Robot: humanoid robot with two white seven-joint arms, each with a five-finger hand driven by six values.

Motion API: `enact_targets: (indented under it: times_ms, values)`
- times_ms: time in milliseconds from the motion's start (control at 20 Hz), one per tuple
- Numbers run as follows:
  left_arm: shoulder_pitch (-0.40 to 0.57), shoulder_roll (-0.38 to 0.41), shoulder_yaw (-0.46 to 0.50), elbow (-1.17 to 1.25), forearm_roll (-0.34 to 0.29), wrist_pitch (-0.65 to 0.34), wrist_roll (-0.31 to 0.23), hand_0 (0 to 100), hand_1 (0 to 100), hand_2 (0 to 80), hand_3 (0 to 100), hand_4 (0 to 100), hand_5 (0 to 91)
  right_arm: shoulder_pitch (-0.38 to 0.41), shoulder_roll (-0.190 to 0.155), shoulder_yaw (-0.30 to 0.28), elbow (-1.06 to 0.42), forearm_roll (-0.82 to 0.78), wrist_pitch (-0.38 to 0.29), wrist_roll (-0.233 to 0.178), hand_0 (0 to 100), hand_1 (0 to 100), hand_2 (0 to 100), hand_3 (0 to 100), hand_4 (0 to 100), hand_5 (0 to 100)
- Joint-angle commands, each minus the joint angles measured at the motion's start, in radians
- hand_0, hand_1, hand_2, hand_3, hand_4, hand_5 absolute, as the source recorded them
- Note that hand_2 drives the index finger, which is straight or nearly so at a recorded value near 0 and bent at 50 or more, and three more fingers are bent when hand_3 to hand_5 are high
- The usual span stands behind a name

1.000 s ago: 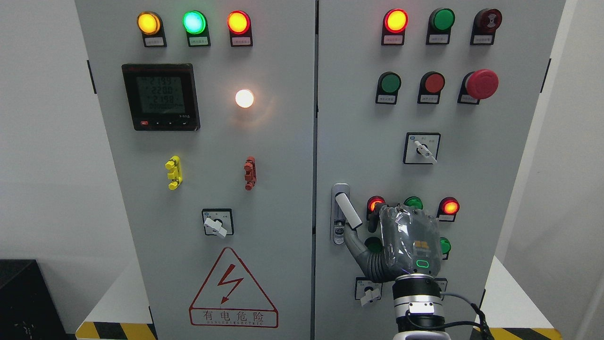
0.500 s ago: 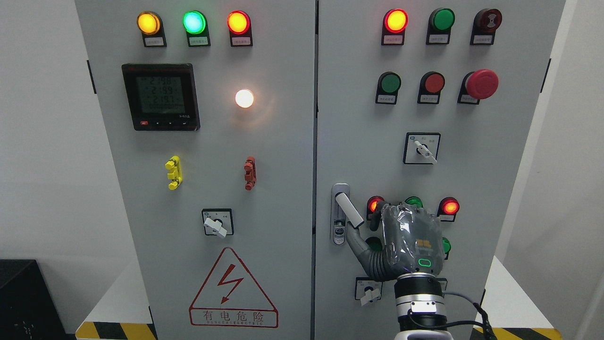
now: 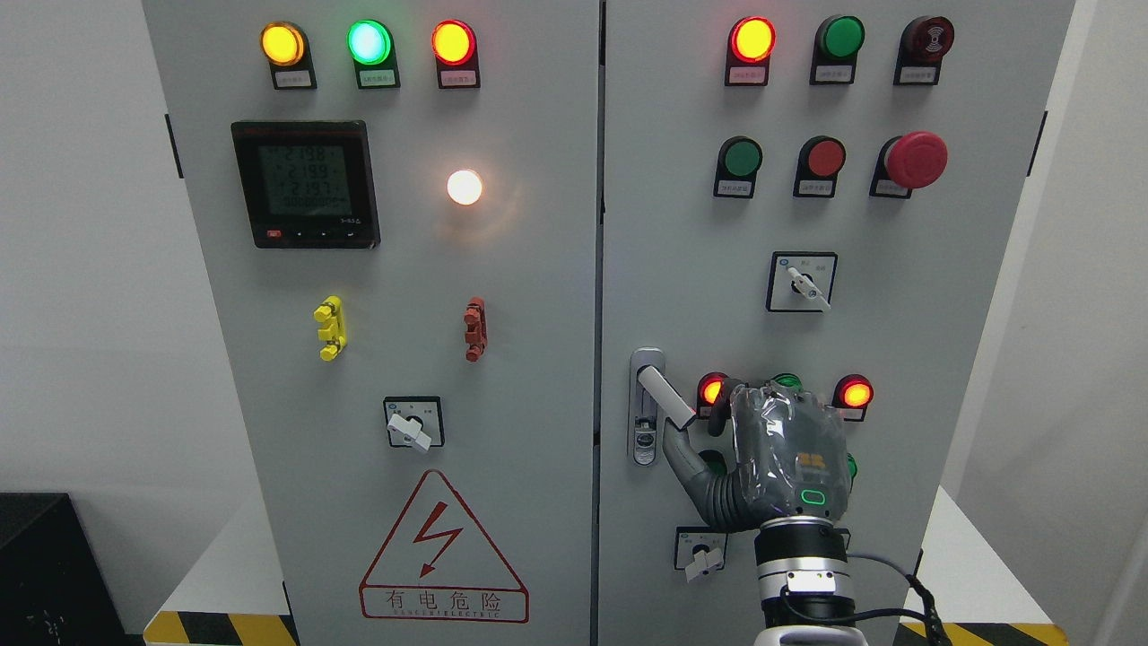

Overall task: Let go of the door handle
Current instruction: 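Rotate the grasped handle sideways to horizontal with the right hand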

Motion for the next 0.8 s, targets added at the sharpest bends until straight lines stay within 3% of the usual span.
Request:
enact_targets:
  times_ms: [0, 750]
  values:
    - [0.000, 0.001, 0.000, 0.000, 0.000, 0.000, -0.001, 0, 0, 4.2, 11, 1, 0.0, -0.002, 0.000, -0.006, -0.006, -0.001, -0.001, 0.002, 43, 39, 70, 93, 77, 73]
    - [0.000, 0.001, 0.000, 0.000, 0.000, 0.000, -0.001, 0, 0, 4.4, 11, 0, 0.0, -0.016, 0.000, -0.022, -0.004, -0.040, -0.002, 0.000, 43, 39, 69, 93, 77, 73]
